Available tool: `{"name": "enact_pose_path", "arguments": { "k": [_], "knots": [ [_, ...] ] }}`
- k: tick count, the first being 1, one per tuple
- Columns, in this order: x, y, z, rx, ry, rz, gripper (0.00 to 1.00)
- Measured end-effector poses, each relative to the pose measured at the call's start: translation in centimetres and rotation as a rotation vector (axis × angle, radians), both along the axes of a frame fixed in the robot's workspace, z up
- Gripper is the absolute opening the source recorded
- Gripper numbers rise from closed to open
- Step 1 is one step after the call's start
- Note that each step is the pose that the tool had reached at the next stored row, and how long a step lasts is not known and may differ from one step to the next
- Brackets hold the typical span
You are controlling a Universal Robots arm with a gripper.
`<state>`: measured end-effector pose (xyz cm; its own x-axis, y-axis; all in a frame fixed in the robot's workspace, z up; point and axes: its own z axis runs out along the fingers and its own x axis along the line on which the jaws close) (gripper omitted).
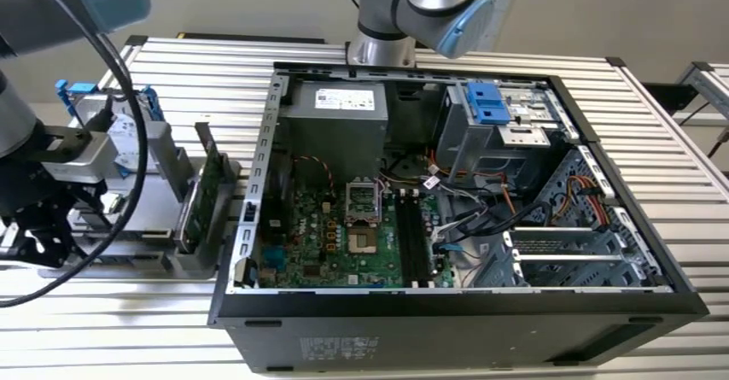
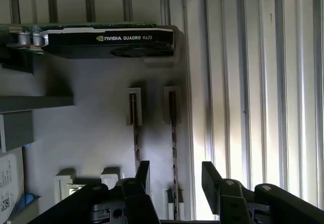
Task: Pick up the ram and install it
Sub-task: 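Pick up the ram and move it above insertion slot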
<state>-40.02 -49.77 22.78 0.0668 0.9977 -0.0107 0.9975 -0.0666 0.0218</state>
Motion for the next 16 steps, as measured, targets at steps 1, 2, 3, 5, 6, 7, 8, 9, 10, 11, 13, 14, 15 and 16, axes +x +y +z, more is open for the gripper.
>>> {"name": "enact_pose_path", "arguments": {
  "k": [1, 2, 3, 5, 6, 7, 8, 9, 10, 11, 13, 14, 15, 16],
  "knots": [
    [0.00, -0.08, -0.05, 0.0000, 0.0004, 0.000, 1.00],
    [0.00, -0.15, -0.09, 0.0000, 0.0008, 0.000, 1.00],
    [0.00, -0.23, -0.14, -0.0001, 0.0012, 0.000, 1.00],
    [0.00, -0.40, -0.25, 0.0000, 0.0020, 0.000, 1.00],
    [0.00, -0.49, -0.29, 0.0000, 0.0024, 0.000, 1.00],
    [0.00, -0.66, -0.38, 0.0000, 0.0032, 0.000, 1.00],
    [0.00, -0.76, -0.44, 0.0000, 0.0036, 0.000, 1.00],
    [0.00, -0.84, -0.49, 0.0000, 0.0040, 0.000, 1.00],
    [0.00, -0.92, -0.53, 0.0000, 0.0043, 0.000, 1.00],
    [0.00, -1.01, -0.58, 0.0000, 0.0046, 0.000, 1.00],
    [0.00, -1.15, -0.69, 0.0000, 0.0049, 0.000, 1.00],
    [0.00, -1.19, -0.77, 0.0001, 0.0049, 0.000, 1.00],
    [0.00, -1.20, -0.84, 0.0001, 0.0051, 0.000, 1.00],
    [0.00, -1.21, -0.92, 0.0001, 0.0055, 0.000, 1.00]
  ]
}}
